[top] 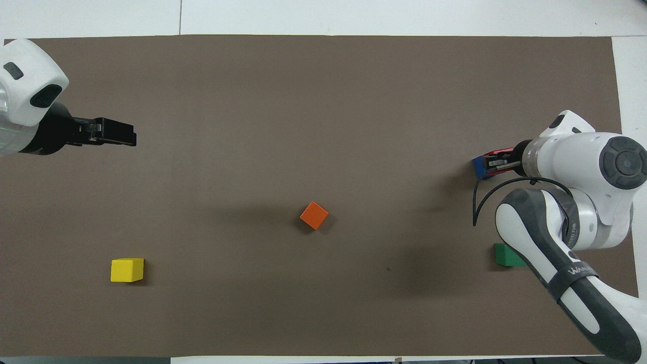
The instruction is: Transfer red block to right arm and stack on blue block
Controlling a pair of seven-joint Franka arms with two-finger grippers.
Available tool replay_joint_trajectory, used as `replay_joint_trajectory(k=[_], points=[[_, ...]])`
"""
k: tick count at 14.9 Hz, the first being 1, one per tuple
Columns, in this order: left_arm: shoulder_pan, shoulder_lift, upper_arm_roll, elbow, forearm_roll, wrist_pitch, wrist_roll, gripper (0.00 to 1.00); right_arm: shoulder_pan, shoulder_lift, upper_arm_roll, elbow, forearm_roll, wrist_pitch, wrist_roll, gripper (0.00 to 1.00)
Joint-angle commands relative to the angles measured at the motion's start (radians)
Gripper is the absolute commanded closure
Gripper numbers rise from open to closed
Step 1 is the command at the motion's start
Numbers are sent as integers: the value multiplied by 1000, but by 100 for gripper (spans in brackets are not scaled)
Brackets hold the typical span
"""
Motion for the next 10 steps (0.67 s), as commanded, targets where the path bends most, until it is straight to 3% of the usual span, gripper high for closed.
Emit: replay_joint_trajectory(k=[1, 7, 10], points=[[-3, -17, 3, -23, -12, 19, -3, 0, 1, -2, 2, -8, 27, 13, -17, 100], [9, -41, 6, -21, -12, -15, -3, 0, 1, -2, 2, -6, 27, 12, -17, 100], [23, -66, 8, -10, -9, -73, -3, 0, 1, -2, 2, -6, 27, 10, -17, 62]])
